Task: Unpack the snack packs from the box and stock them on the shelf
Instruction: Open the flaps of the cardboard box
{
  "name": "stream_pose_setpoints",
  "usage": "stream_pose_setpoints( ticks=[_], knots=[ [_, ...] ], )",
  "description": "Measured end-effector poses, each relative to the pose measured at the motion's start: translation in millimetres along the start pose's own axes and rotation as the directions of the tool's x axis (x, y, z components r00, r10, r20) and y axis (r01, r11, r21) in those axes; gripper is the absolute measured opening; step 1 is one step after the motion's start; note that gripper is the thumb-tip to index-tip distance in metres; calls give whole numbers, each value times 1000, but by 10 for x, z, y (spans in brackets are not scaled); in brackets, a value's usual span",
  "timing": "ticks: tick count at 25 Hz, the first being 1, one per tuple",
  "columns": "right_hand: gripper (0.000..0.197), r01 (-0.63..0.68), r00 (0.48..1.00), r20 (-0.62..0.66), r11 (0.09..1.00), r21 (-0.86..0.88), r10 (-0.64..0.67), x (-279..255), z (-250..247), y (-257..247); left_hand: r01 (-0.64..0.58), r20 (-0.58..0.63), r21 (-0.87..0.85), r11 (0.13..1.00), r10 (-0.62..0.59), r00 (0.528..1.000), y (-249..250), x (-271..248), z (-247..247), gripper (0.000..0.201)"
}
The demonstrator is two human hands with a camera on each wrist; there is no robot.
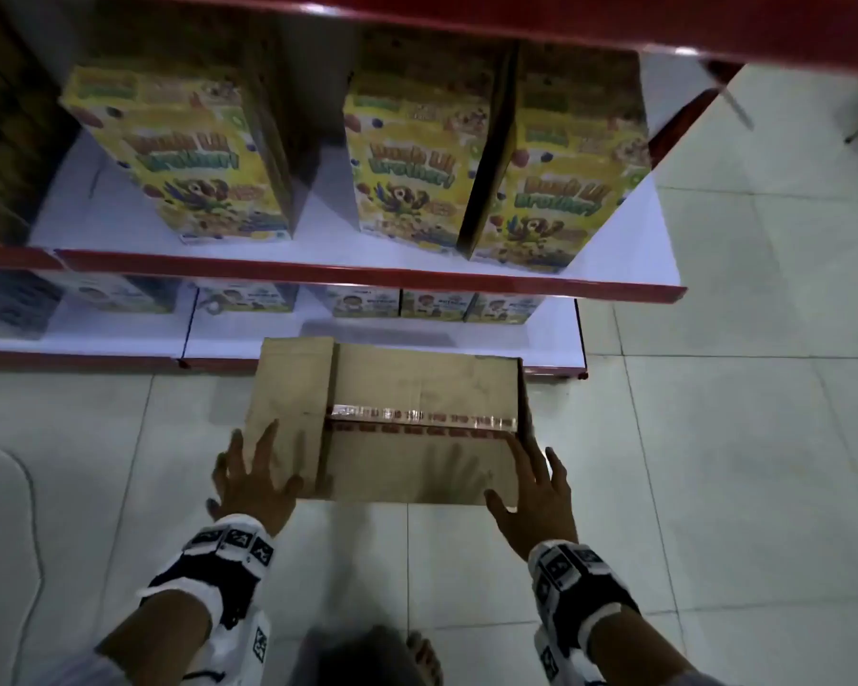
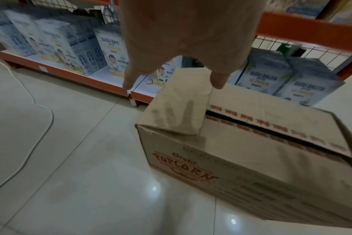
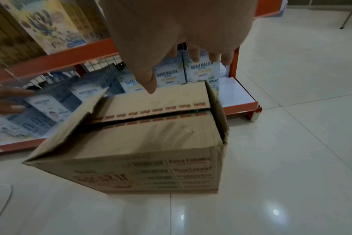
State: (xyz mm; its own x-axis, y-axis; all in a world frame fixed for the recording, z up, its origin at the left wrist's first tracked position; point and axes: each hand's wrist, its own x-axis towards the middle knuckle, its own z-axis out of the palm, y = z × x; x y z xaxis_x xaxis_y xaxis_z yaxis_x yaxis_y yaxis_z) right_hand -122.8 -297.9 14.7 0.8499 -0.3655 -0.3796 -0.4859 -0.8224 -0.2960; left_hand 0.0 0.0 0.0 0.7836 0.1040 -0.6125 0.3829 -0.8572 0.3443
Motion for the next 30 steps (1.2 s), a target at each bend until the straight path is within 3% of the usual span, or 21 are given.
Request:
stream_pose_setpoints(
  ticks=[4,7,9,12,14,18,20,24,30],
  knots=[
    [74,11,1000,26,987,-162,-7,259,528,379,-5,21,103,995,3,1000,-225,490,277,98],
    [68,-17,1000,19,991,-133,20,478,886,563,-182,59,208,961,173,983,-385,918,478,106],
    [63,38,999,-25,997,-70,-40,597,1022,645,-228,2,271,935,237,972,-481,1092,611,101],
    [78,207,970,-78,950,-232,-231,735,1268,782,-177,-159,431,885,268,950,-565,1198,850,98],
    [85,221,957,-129,942,-251,-259,781,1416,865,-178,-226,443,879,301,927,-632,1283,940,96],
    [88,211,910,-348,975,-74,-223,754,1563,922,-206,-262,447,871,347,900,-708,1310,977,100],
    [90,189,927,-312,978,-90,-208,732,1536,896,-214,-265,468,857,367,892,-701,1251,963,104],
    [68,90,964,-241,989,-113,-115,754,1472,876,-209,-264,434,876,346,900,-591,1159,902,106],
    [76,42,962,-270,999,-24,-47,735,1483,870,-280,-209,334,900,361,909,-562,989,804,102]
  ],
)
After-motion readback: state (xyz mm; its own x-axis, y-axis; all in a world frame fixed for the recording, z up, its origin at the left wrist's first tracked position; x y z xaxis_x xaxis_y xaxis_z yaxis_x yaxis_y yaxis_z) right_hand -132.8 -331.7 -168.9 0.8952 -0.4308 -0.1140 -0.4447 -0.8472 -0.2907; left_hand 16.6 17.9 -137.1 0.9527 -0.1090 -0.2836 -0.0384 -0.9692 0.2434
